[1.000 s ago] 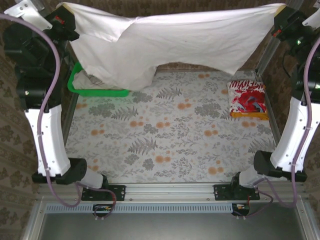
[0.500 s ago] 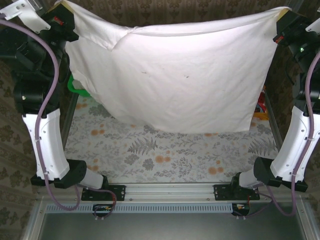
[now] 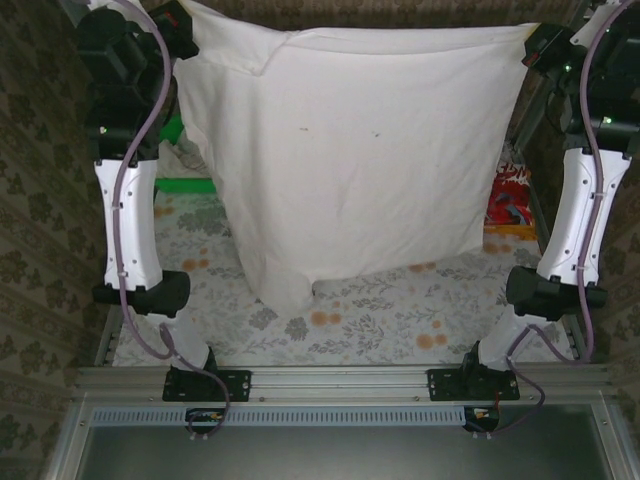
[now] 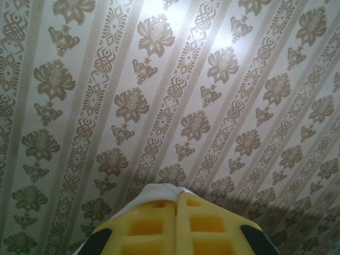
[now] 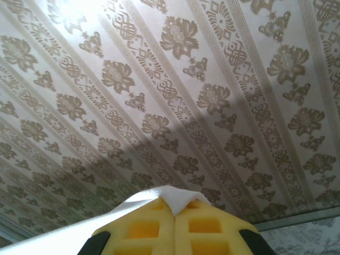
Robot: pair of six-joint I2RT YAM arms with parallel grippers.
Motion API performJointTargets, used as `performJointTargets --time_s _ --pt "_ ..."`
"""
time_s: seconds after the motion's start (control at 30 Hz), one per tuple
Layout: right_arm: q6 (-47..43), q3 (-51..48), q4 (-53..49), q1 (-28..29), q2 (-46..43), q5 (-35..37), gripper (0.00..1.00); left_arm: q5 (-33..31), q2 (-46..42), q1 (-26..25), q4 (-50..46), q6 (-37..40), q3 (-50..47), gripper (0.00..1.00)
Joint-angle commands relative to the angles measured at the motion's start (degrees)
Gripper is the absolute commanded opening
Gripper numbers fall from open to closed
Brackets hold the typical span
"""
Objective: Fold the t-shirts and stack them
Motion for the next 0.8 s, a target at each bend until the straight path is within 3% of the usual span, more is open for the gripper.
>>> performJointTargets --time_s 0.0,0.17,0.3,0.43,0.5,0.63,0.77 --pt "2.95 6.75 3.45 -1.09 1.14 0.31 0.0 -1.85 1.46 0.24 4.35 1.58 7.1 0.0" --pt "7.92 15.3 4.89 -3.09 3.82 -1.67 0.0 -2.42 0.97 0.25 7.18 0.88 8.08 0.0" --pt "11.79 15.4 8.07 -5.82 2.26 -2.28 0.0 -2.53 -1.17 0.29 7.77 1.13 8.01 0.0" --pt "9.33 12.99 3.35 -6.91 -0.45 -2.77 0.0 -0.22 -5.85 0.0 5.79 0.76 3.23 0.0" --pt "7.65 5.58 2.52 -6.87 -4.05 -4.27 0.0 1.07 -10.42 -0.36 6.64 0.52 -6.22 0.0" --pt "6.58 -25.41 13.57 -6.97 -18.91 -5.99 0.0 0.92 -23.94 -1.69 13.82 -0.6 -36.21 0.0" --pt "4.29 -49.73 15.66 -6.92 -32.16 -6.61 0.0 0.24 -36.2 -1.95 14.27 -3.88 -59.79 0.0"
